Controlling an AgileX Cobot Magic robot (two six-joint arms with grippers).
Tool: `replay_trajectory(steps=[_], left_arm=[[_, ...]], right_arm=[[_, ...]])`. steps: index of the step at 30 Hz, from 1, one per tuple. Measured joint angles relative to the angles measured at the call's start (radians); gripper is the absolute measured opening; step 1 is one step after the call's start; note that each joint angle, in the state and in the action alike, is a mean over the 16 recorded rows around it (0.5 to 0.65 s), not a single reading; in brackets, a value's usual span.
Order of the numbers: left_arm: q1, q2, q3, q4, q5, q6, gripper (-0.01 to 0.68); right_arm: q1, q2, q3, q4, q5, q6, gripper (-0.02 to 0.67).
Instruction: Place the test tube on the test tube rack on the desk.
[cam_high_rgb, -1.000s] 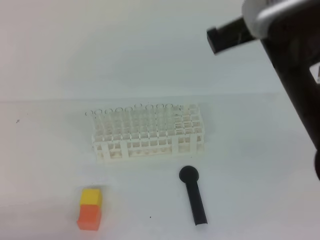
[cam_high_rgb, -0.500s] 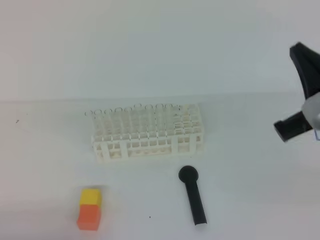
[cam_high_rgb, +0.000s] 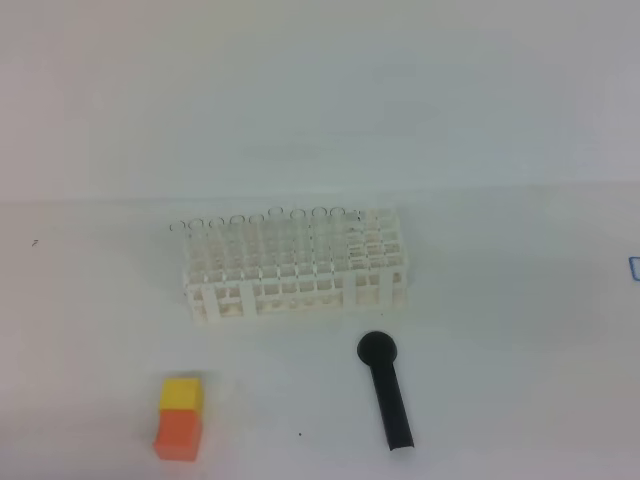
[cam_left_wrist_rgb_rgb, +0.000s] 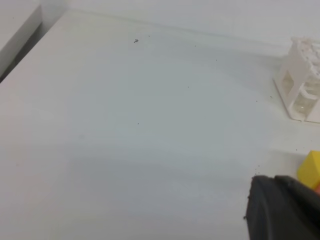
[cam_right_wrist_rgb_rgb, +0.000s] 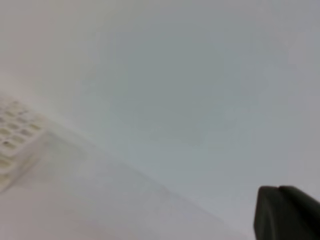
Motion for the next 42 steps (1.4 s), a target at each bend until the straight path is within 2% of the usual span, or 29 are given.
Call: replay_trajectory(steps=[9,21,33,37,42], left_arm=[[0.0,0.0,0.0,0.0,0.0,0.0,-0.001],[0.0,0.0,0.0,0.0,0.0,0.0,-0.001],[0.0,0.0,0.0,0.0,0.0,0.0,-0.001],[0.0,0.0,0.0,0.0,0.0,0.0,-0.001],[0.0,0.0,0.0,0.0,0.0,0.0,-0.001]], right_arm=[[-0.144,-0.289,0.164,-0.047,0.025,0.0,-0.001],[-0.192,-0.469,0.312,-0.029,0.03,-0.009,-0.001],[-0.307,-0.675,0.381,-0.05,0.044,-0.124,-0.001],[-0.331,-0.711,0.382,-0.115,0.087,-0.031,-0.001],[-0.339,-0.734,0.382,-0.199,0.193,0.207,-0.001]])
